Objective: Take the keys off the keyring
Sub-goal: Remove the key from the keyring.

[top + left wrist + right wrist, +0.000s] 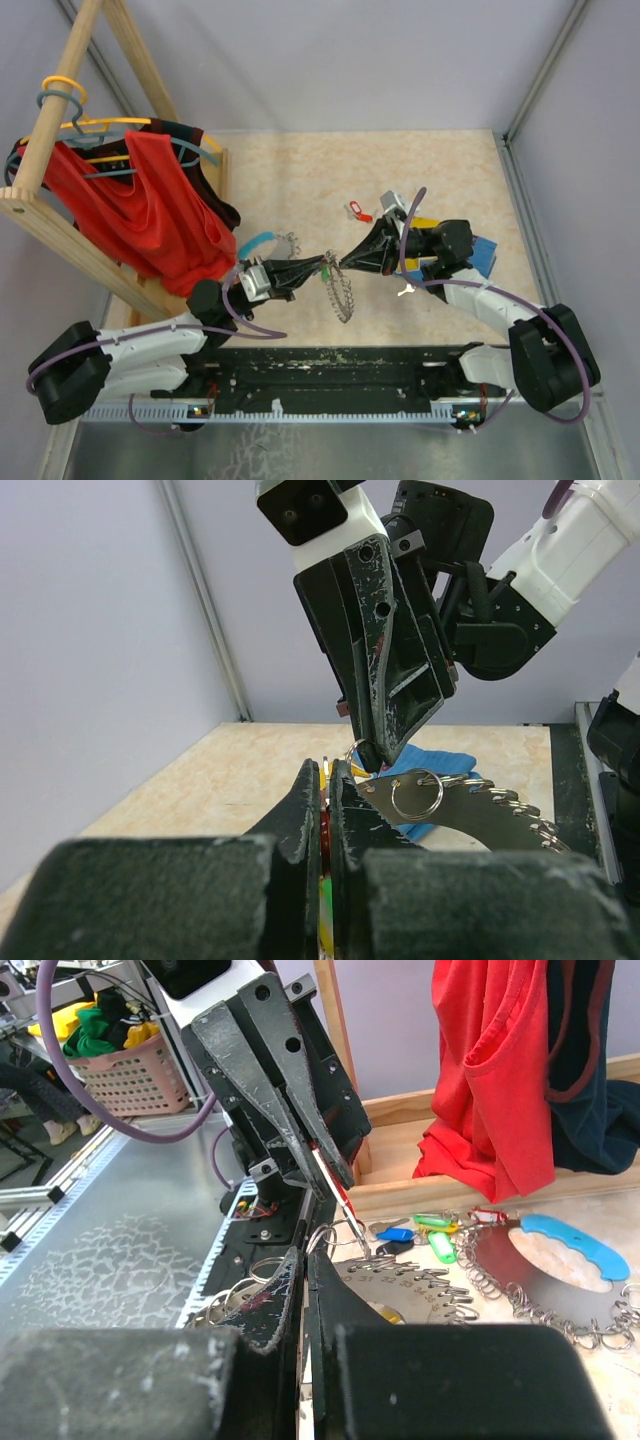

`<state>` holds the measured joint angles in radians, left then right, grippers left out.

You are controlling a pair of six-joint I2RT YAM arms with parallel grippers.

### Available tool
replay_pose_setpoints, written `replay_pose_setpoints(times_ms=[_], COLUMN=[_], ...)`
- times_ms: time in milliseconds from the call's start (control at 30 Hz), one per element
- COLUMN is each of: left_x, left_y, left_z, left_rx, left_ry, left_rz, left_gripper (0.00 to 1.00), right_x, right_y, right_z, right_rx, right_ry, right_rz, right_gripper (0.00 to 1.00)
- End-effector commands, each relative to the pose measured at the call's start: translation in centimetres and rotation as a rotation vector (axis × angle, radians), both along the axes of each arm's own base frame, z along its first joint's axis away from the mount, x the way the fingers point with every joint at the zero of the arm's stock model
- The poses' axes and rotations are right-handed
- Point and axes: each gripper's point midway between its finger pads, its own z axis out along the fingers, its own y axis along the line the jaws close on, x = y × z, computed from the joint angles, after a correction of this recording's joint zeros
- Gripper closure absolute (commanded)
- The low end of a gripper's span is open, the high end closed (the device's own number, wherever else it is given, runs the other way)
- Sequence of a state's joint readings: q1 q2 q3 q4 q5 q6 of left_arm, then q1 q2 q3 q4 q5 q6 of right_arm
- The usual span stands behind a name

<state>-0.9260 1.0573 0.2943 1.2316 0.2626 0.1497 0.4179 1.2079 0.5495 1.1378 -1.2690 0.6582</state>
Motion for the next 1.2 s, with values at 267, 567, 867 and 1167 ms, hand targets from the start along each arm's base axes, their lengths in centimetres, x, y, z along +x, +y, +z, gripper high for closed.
replay_pose_setpoints(times_ms=[267, 567, 867, 1167], left_x=[2.1, 1.5, 2.6, 2.9], left_y=[1.2, 0.1, 0.3, 0.9], left_z=[0.6, -1.9, -2.7, -2.2], left_rx=[-0.011, 0.058, 0.078, 0.049], left_ry=[0.025, 0.057, 0.069, 0.058], left_rz=[0.113, 0.054, 0.112, 0.141], left_gripper=[1.00, 1.00, 1.00, 1.00], right_x=[-2.1, -2.6, -2.7, -2.2], right_y=[-0.2, -0.2, -0.3, -0.1], right_z=[1.1, 1.6, 1.7, 1.1], right_rx=[0.016, 0.027, 0.029, 0.013], right_ry=[-0.135, -0.136, -0.141, -0.133], right_rz=[0.086, 0.099, 0.101, 0.094], right_gripper=[1.00, 1.00, 1.00, 1.00])
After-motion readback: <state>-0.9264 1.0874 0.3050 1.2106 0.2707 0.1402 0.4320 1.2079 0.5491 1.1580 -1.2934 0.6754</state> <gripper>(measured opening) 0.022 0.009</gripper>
